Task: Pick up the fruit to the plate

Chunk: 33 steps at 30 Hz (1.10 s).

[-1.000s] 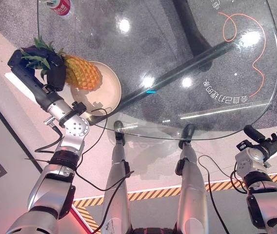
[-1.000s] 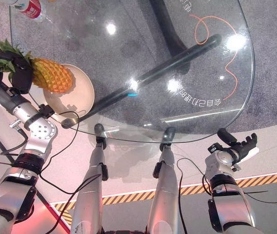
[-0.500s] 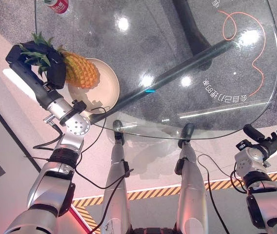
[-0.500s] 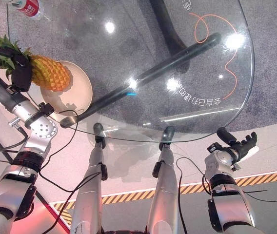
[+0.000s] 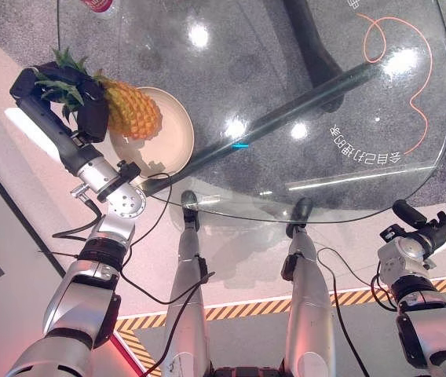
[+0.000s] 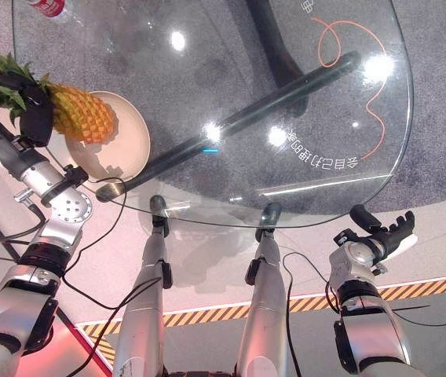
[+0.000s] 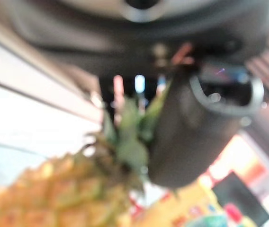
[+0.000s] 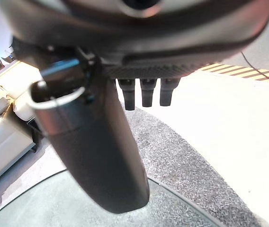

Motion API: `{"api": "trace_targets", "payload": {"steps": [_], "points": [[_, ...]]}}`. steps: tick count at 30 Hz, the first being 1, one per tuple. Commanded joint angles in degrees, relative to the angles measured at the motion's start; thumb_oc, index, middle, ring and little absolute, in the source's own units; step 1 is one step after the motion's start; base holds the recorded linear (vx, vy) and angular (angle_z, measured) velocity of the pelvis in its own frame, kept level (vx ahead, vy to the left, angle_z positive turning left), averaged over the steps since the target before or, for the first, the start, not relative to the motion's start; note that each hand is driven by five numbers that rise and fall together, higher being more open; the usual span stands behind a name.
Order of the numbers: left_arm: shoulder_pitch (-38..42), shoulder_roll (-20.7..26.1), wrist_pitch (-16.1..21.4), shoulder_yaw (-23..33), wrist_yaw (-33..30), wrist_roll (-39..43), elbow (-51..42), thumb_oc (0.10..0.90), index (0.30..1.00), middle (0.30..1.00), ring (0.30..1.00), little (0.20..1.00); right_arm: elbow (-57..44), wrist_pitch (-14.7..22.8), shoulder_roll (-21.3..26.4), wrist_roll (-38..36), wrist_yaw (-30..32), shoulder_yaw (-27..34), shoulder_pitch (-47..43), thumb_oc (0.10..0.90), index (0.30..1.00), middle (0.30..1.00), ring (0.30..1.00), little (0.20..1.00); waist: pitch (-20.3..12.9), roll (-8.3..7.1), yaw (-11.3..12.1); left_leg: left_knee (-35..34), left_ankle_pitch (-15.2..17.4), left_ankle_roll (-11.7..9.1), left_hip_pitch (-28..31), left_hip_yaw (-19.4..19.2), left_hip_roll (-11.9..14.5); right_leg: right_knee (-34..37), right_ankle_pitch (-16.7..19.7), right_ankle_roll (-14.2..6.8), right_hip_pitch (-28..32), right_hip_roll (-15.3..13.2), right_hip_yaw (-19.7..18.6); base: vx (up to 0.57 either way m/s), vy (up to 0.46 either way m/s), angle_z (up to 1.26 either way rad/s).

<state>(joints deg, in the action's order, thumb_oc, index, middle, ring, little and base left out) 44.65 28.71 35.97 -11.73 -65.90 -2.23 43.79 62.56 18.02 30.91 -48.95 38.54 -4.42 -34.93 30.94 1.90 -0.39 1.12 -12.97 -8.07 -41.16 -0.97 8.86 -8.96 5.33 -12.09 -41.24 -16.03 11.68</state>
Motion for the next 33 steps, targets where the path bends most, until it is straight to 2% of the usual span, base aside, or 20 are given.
{"api": "trace_targets", "payload": {"steps": [1,15,16,17,18,19,20,21,23,24,33], "points": [[3.8,4.4,4.8,1.7,-4.2,-3.1,-0.5,0.1,0.3,0.3,0.3,0.2,0.6,1.4,1.4,0.2,1.0,-0.2,-2.4,0.8,0.9,0.9,0.9,0.9,-1.1,-2.31,2.5,4.0,4.9,-0.6,-0.1,0.6,0.4,-5.5,-0.1,1.2,-2.3,2.3,0.3,0.0,0.0,0.0],[3.5,4.3,5.5,1.7,-4.3,-3.9,-1.3,0.1,0.3,0.3,0.3,0.2,0.7,1.7,1.2,-0.2,1.3,-0.1,-2.7,0.8,0.9,0.9,0.9,0.9,-1.1,-2.6,2.8,5.4,5.5,-0.3,-0.7,1.9,-0.2,-5.7,0.0,1.2,-2.4,2.6,0.0,-0.01,-0.007,0.01],[3.4,4.1,5.5,1.7,-3.8,-3.8,-1.4,0.267,0.444,0.444,0.444,0.367,0.7,1.7,1.2,-0.2,1.3,0.0,-2.6,0.8,0.9,0.9,0.9,0.9,-1.1,-2.6,2.9,5.5,5.5,-0.3,-0.9,1.9,-0.2,-6.0,-0.1,1.2,-2.5,2.5,0.2,0.0,0.0,0.0],[3.0,4.0,5.5,1.7,-3.8,-3.9,-1.4,0.267,0.444,0.444,0.444,0.367,0.6,1.7,1.1,-0.2,1.4,-0.1,-2.3,0.8,0.9,0.9,0.9,0.9,-1.1,-2.62,2.9,5.5,5.9,-0.4,-0.3,1.9,-0.2,-6.3,-0.6,1.2,-2.0,2.5,0.2,0.0,0.0,0.0],[3.1,3.9,5.6,1.6,-3.7,-3.9,-1.4,0.372,0.533,0.533,0.533,0.472,0.4,1.6,1.1,-0.2,1.5,-0.1,-2.6,0.8,0.9,0.9,0.9,0.9,-1.1,-2.64,2.9,5.5,5.5,-0.3,-0.9,2.0,-0.2,-6.1,-0.2,1.3,-2.5,2.5,0.3,0.0,0.0,0.0],[2.9,3.9,5.8,1.5,-3.5,-3.8,-1.5,0.663,0.782,0.782,0.782,0.763,0.4,1.5,1.2,-0.2,1.5,-0.1,-2.6,0.8,0.9,0.9,0.9,0.9,-1.1,-2.65,3.0,5.6,5.5,-0.3,-1.0,1.9,-0.1,-6.3,-0.3,1.3,-2.5,2.5,0.4,0.0,0.0,0.0],[2.8,3.8,5.8,1.5,-3.5,-3.8,-1.5,0.715,0.827,0.827,0.827,0.815,0.4,1.6,1.2,-0.2,1.4,0.0,-2.5,0.8,0.9,0.9,0.9,0.9,-1.1,-2.64,3.0,5.5,5.5,-0.3,-0.9,1.9,-0.1,-6.4,-0.5,1.3,-2.4,2.5,0.4,0.0,0.0,0.0],[2.7,3.6,5.9,1.4,-3.4,-3.9,-1.5,0.753,0.86,0.86,0.86,0.853,0.7,1.8,1.2,-0.2,1.1,0.0,-2.5,0.8,0.9,0.9,0.9,0.9,-1.1,-2.67,3.0,5.7,5.6,-0.3,-0.9,1.9,-0.1,-6.6,-0.6,1.3,-2.5,2.6,0.5,0.0,0.0,0.0],[2.5,3.5,6.1,1.4,-3.4,-3.9,-1.6,0.764,0.869,0.869,0.869,0.864,0.8,2.0,1.1,-0.2,1.0,0.1,-2.3,0.8,0.9,0.9,0.9,0.9,-1.1,-2.67,3.1,5.9,5.7,-0.3,-1.1,2.0,-0.1,-7.0,-0.8,1.4,-2.6,2.6,0.5,0.0,0.0,0.0],[2.5,3.5,6.1,1.2,-3.3,-3.9,-1.6,0.8,0.9,0.9,0.9,0.9,1.0,2.0,1.2,-0.2,0.9,0.1,-2.4,0.8,0.9,0.9,0.9,0.9,-1.1,-2.66,3.1,6.1,5.7,-0.3,-1.2,2.1,-0.1,-7.2,-0.9,1.4,-2.7,2.6,0.6,0.0,0.0,0.0],[1.1,2.8,6.5,0.9,-2.5,-4.4,-2.5,0.8,0.9,0.9,0.9,0.9,0.6,2.2,0.9,-0.1,1.5,0.3,-2.0,0.8,0.9,0.9,0.9,0.9,-1.1,-2.69,3.4,6.2,6.1,-0.4,-0.9,2.3,0.0,-7.6,-1.4,1.3,-2.5,2.7,0.7,0.0,0.0,0.0]]}}
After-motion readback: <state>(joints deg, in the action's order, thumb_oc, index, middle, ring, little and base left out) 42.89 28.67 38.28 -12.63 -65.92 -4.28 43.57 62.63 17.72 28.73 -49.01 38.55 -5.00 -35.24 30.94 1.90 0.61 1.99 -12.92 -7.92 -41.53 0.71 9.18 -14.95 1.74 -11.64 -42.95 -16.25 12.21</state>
